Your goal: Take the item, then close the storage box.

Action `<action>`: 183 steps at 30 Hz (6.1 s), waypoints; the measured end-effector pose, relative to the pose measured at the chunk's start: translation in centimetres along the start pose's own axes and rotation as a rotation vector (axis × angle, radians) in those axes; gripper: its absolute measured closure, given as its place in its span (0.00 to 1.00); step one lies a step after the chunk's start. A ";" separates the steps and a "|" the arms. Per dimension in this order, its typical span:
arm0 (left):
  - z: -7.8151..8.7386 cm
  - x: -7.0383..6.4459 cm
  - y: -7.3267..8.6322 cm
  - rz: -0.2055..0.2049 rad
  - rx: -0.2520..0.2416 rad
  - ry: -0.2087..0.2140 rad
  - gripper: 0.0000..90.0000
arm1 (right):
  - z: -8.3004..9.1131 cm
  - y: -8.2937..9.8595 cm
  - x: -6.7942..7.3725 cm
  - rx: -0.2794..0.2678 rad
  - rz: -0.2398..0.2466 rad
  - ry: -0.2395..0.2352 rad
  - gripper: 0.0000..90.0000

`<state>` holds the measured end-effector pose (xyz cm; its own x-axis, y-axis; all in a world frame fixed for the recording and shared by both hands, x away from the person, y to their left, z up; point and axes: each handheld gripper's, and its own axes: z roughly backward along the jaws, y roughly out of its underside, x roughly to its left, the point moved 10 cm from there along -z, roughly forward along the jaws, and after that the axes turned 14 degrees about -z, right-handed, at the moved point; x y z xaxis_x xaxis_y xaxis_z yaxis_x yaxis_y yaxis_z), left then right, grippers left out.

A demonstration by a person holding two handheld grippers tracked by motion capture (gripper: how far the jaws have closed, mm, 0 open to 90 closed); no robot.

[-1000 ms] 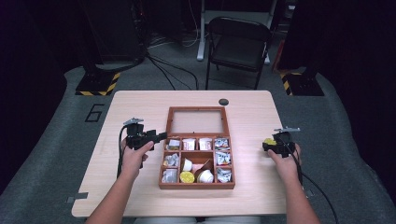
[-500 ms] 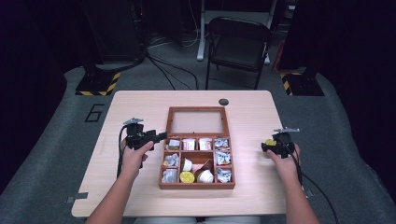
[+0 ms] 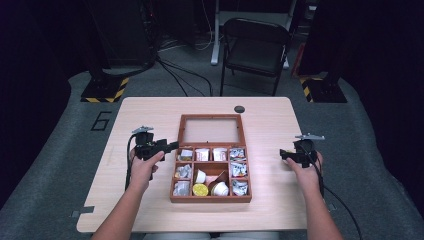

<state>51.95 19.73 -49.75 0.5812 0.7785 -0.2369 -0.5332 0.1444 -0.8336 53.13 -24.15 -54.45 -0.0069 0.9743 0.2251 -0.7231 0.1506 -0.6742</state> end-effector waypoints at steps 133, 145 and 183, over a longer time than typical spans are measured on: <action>-9.4 3.6 1.3 0.096 0.172 -0.036 0.35 | -8.2 -1.8 15.7 0.216 0.009 -0.284 0.38; -9.7 3.5 1.4 0.106 0.169 -0.020 0.32 | -8.6 -1.8 15.9 0.230 0.008 -0.282 0.34; -10.8 3.2 1.4 0.155 0.157 0.036 0.27 | -9.6 -1.8 16.1 0.262 -0.085 -0.337 0.28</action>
<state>59.69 15.82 -57.06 0.5049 0.7771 -0.3757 -0.7051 0.1202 -0.6989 60.95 -7.18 -56.38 -0.1339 0.8446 0.5183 -0.8813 0.1377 -0.4521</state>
